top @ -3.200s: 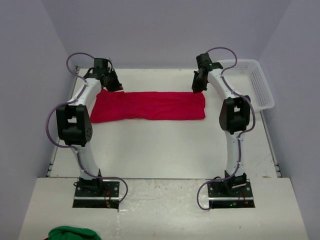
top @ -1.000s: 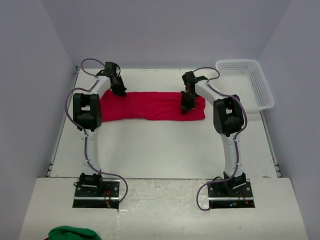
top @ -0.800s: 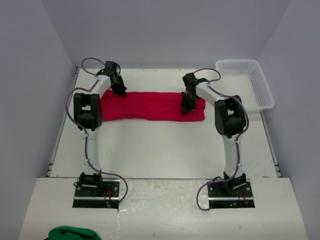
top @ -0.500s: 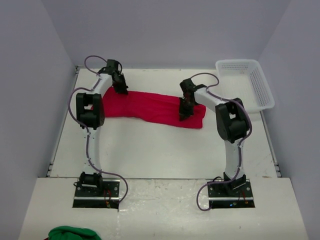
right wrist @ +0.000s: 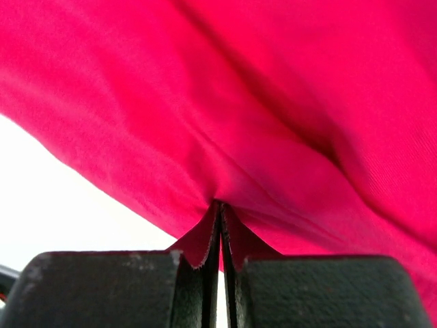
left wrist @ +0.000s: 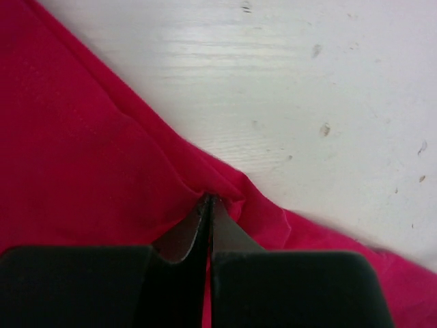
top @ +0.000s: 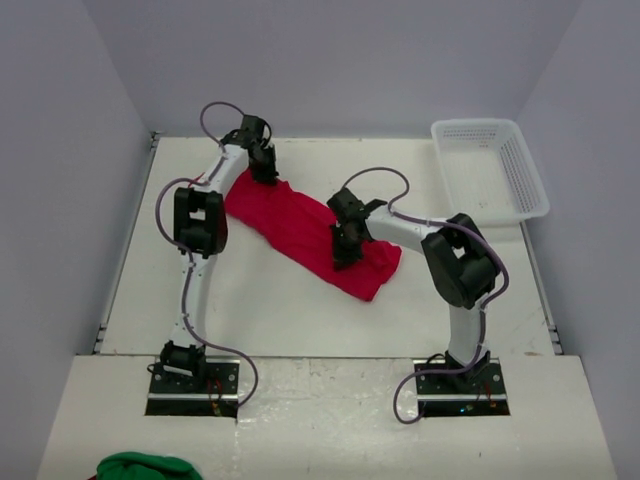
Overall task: Fold and stack the t-shirts
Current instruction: Rotate the tshirt 90 degrees
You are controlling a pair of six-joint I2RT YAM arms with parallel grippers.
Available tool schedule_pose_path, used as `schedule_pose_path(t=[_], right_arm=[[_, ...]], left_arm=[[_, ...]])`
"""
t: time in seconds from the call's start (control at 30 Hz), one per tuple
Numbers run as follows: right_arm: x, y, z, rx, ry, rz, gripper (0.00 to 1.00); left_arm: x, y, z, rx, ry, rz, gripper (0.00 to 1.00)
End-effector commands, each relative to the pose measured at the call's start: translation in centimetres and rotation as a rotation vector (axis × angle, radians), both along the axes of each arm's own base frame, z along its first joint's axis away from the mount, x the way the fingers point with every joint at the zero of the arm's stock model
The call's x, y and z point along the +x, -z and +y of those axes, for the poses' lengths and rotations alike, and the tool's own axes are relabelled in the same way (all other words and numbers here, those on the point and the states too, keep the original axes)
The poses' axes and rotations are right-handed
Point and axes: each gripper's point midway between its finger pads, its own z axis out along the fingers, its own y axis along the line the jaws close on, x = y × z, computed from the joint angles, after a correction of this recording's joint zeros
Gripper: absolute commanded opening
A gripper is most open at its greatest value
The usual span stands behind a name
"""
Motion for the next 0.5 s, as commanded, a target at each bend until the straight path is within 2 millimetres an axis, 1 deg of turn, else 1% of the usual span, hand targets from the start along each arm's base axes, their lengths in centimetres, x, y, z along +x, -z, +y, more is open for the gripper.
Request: schedule_pose_path(t=[0.0, 0.07, 0.1, 0.13, 0.17, 0.2, 0.27, 0.3, 0.37, 0.4, 0.47], right_arm=[[-5.3, 4.0, -1.4, -0.128, -0.019, 0.113, 0.0], [-6.7, 4.0, -0.8, -0.134, -0.04, 0.101, 0.0], [-7.2, 4.0, -0.5, -0.133, -0.049, 0.099, 0.0], [-8.2, 4.1, 0.2, -0.137, -0.075, 0.093, 0.0], [-8.8, 4.1, 0.6, -0.135, -0.083, 0.092, 0.0], [-9.9, 4.2, 1.3, -0.141, -0.116, 0.091, 0.0], [-10.8, 4.4, 2.2, -0.149, -0.139, 0.095, 0.0], [-11.7, 4.4, 3.0, -0.151, -0.169, 0.093, 0.0], [-12.3, 4.4, 4.1, -0.146, -0.188, 0.087, 0.0], [-12.9, 4.3, 5.2, -0.138, -0.219, 0.082, 0.0], [-13.6, 4.1, 6.1, -0.139, -0.246, 0.078, 0.0]], left_arm=[[-2.6, 2.6, -2.8, 0.028, 0.124, 0.089, 0.0], [-2.8, 2.4, -3.6, 0.043, 0.163, 0.079, 0.0], [-3.1, 2.5, -4.3, 0.05, 0.184, 0.08, 0.0], [-3.3, 2.6, -4.5, 0.06, 0.2, 0.078, 0.0], [-3.4, 2.7, -4.8, 0.061, 0.217, 0.078, 0.0], [-3.8, 3.0, -5.5, 0.058, 0.238, 0.083, 0.0], [-4.0, 3.4, -6.0, 0.063, 0.259, 0.088, 0.0], [-4.2, 3.5, -6.5, 0.056, 0.273, 0.089, 0.0], [-4.1, 3.4, -7.0, 0.056, 0.298, 0.079, 0.0], [-4.1, 3.7, -7.1, 0.056, 0.31, 0.082, 0.0], [-4.1, 3.9, -7.3, 0.052, 0.318, 0.081, 0.0]])
